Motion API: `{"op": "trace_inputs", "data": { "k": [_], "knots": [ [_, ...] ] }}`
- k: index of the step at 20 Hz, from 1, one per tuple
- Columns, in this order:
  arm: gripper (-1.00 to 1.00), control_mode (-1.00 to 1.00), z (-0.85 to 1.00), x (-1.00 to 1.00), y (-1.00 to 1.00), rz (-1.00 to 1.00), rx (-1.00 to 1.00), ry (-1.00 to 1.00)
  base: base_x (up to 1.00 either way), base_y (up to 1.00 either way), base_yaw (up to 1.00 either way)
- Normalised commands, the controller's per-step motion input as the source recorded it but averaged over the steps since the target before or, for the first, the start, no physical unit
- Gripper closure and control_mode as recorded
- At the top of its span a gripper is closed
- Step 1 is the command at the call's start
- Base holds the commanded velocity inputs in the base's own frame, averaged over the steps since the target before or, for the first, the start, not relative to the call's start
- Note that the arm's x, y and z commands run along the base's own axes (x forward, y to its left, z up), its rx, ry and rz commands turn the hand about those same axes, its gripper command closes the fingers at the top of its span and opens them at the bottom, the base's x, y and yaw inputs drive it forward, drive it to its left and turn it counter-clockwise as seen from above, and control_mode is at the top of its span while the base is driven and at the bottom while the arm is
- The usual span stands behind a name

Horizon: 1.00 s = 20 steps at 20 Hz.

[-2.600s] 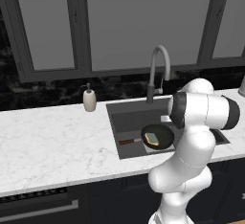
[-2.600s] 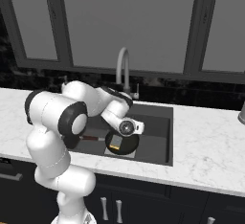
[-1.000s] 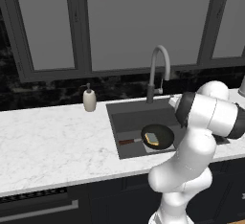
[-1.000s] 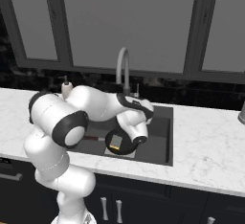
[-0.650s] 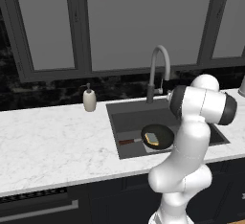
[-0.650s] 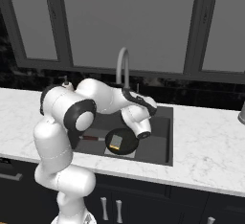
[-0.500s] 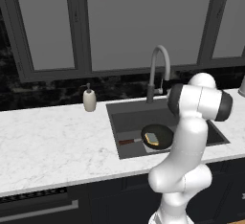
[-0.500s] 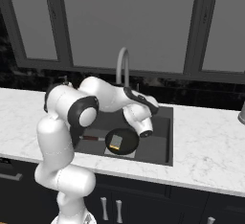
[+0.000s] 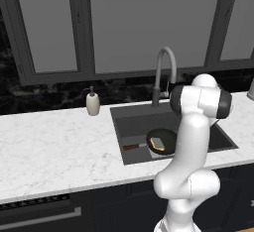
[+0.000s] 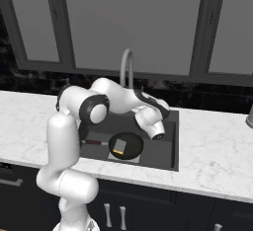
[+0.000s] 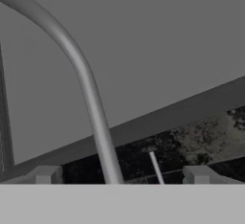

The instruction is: Pick the pan and sponge and place them into the sink. Then turn on the water.

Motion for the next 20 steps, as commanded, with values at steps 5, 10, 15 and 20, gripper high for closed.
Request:
{"op": "trace_inputs", "data": {
  "k": [5,10,15,20],
  "knots": [
    [-1.0,-1.0,-0.12,0.14,0.0,0.02,0.0,-0.05,0.0,0.0,0.0],
    [-1.0,-1.0,-0.1,0.07,0.0,0.0,0.0,-0.03,0.0,0.0,0.0],
    [-1.0,-1.0,-0.08,0.03,0.0,0.01,0.0,-0.01,0.0,0.0,0.0],
    [-1.0,-1.0,-0.02,0.07,0.0,0.0,0.0,0.0,0.0,0.0,0.0]
  ]
}}
